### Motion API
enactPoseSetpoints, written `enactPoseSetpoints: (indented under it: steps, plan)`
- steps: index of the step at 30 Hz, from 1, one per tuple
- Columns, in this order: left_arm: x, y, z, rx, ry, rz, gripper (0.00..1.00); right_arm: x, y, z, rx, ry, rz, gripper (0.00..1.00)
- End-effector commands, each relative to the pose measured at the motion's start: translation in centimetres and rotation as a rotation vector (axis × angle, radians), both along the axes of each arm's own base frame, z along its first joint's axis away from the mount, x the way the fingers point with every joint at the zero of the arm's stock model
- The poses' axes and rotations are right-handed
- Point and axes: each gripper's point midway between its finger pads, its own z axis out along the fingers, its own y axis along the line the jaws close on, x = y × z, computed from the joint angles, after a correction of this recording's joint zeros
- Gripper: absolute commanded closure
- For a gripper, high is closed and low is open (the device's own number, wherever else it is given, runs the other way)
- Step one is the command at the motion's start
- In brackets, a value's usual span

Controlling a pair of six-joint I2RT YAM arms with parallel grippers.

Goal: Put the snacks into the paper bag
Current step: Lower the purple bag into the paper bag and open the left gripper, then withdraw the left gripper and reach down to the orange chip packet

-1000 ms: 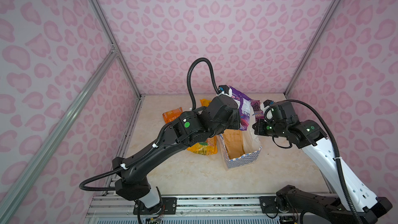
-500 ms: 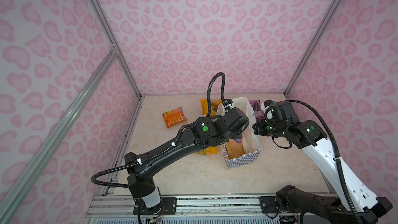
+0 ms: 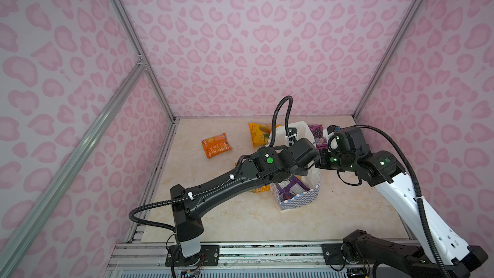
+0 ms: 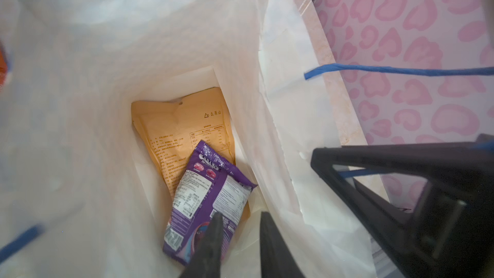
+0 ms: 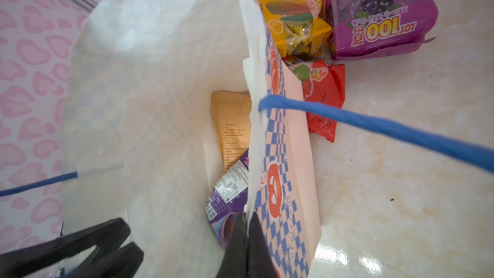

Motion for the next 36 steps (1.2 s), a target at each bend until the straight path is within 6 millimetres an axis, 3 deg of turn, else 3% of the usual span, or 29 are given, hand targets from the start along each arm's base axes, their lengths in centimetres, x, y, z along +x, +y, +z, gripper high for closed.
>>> enactPoseSetpoints:
  steps: [1, 5, 10, 14, 15, 16, 26, 36]
  plan:
    - [-0.1, -0.1, 1.3, -0.025, -0.013, -0.021, 0.61, 0.2, -0.1, -0.1, -0.007, -0.009, -0.008, 1.00]
    - [-0.5, -0.3, 2.9, -0.063, -0.028, -0.054, 0.52, 0.1, -0.3, -0.1, -0.017, -0.011, -0.007, 1.00]
    - [-1.3, 0.1, 7.3, -0.140, -0.091, -0.125, 0.39, -0.1, -0.6, -0.2, -0.031, -0.011, -0.011, 1.00]
    - [-2.3, 1.4, 11.6, -0.217, -0.163, -0.181, 0.17, -0.3, -0.8, -0.1, -0.032, -0.013, -0.013, 1.00]
    - [-2.6, 1.9, 12.5, -0.231, -0.182, -0.196, 0.05, -0.4, -0.8, 0.0, -0.030, -0.017, -0.014, 1.00]
    - [-3.0, 2.5, 13.4, -0.246, -0.198, -0.206, 0.03, -0.4, -0.9, -0.1, -0.031, -0.016, -0.014, 1.00]
    - [-5.0, 8.8, 19.2, -0.405, -0.333, -0.234, 0.03, -0.5, -1.1, -0.3, -0.044, -0.011, -0.016, 1.00]
    - [-3.1, 18.4, 20.1, -0.356, -0.418, 0.006, 0.03, -0.7, -1.4, -0.5, -0.060, -0.005, -0.024, 1.00]
